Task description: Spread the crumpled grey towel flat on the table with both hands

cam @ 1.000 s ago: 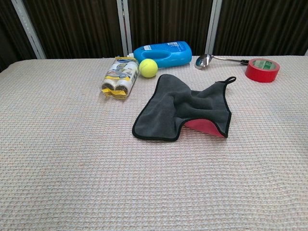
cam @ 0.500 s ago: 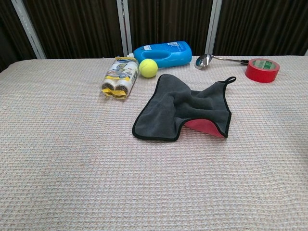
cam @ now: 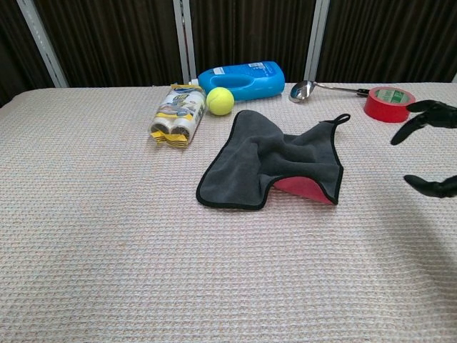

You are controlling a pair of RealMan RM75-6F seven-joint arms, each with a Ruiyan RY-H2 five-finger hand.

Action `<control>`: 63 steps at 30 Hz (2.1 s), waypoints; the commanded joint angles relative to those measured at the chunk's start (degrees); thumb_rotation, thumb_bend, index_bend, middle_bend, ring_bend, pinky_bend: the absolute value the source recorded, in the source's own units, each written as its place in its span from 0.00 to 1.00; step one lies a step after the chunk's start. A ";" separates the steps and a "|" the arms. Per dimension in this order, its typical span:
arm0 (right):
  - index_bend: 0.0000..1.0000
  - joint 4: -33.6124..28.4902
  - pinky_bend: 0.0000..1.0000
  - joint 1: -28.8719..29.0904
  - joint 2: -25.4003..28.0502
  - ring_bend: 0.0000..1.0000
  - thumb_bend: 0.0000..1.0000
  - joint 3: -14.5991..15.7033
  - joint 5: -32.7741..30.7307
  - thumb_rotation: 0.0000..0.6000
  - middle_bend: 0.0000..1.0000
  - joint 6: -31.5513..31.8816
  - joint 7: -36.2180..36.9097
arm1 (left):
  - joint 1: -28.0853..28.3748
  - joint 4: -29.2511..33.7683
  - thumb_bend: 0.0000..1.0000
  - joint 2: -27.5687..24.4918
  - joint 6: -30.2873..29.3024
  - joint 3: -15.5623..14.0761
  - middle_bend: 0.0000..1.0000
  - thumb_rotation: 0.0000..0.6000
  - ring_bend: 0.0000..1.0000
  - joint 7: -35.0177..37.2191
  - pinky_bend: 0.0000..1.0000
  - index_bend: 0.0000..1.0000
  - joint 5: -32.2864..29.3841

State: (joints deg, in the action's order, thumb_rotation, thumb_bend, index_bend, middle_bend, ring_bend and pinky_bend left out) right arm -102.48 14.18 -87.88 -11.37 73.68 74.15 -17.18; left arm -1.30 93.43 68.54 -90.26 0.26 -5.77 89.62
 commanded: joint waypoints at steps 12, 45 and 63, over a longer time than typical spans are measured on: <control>0.22 10.12 0.04 7.94 -14.81 0.00 0.37 -4.09 -10.64 1.00 0.07 -3.12 -8.21 | 0.40 0.09 0.01 0.09 0.17 0.44 0.00 1.00 0.00 -0.06 0.06 0.00 -0.52; 0.47 27.70 0.06 10.82 -26.49 0.01 0.37 -6.22 -13.16 1.00 0.16 -1.56 -2.13 | 0.55 -0.64 0.01 0.75 0.13 0.07 0.00 1.00 0.00 0.05 0.06 0.00 -0.50; 0.68 25.98 0.07 10.24 -25.10 0.08 0.42 -6.11 -12.09 1.00 0.25 -0.47 -1.09 | 0.55 -0.15 0.01 0.83 -0.21 -0.25 0.00 1.00 0.00 -0.20 0.06 0.00 0.22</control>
State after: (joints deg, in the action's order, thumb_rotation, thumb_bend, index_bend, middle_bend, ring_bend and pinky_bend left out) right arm -76.47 24.40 -113.02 -17.45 61.56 73.67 -18.26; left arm -0.75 93.28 69.37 -90.47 0.02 -5.96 89.83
